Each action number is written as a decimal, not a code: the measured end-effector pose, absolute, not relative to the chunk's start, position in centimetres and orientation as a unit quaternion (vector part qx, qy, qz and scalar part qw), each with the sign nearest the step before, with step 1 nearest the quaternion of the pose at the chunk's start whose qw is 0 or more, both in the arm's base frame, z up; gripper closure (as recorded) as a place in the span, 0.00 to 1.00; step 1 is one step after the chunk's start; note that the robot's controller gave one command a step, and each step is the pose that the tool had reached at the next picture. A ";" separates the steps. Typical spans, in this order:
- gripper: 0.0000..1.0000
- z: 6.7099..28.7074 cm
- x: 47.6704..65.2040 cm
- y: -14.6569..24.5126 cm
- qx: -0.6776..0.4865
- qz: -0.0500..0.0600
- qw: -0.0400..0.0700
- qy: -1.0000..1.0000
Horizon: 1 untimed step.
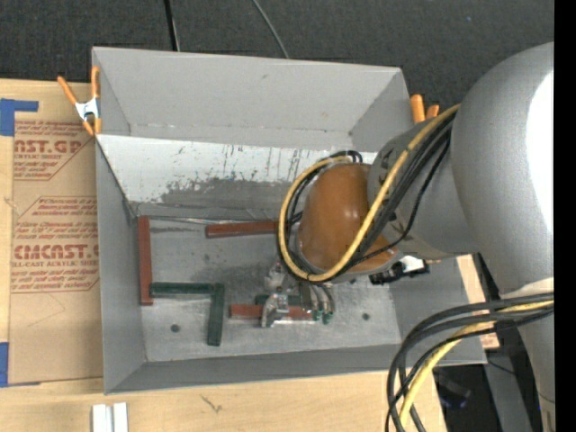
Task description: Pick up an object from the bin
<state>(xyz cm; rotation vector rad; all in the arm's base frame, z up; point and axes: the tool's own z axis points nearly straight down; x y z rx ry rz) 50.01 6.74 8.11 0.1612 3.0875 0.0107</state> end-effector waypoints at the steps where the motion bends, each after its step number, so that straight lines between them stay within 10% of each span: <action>1: 1.00 28.4 49.8 7.8 0.069 0.000 -0.001 0.998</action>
Offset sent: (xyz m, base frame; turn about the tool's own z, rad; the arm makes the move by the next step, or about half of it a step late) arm 0.0000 0.0000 0.0000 0.0000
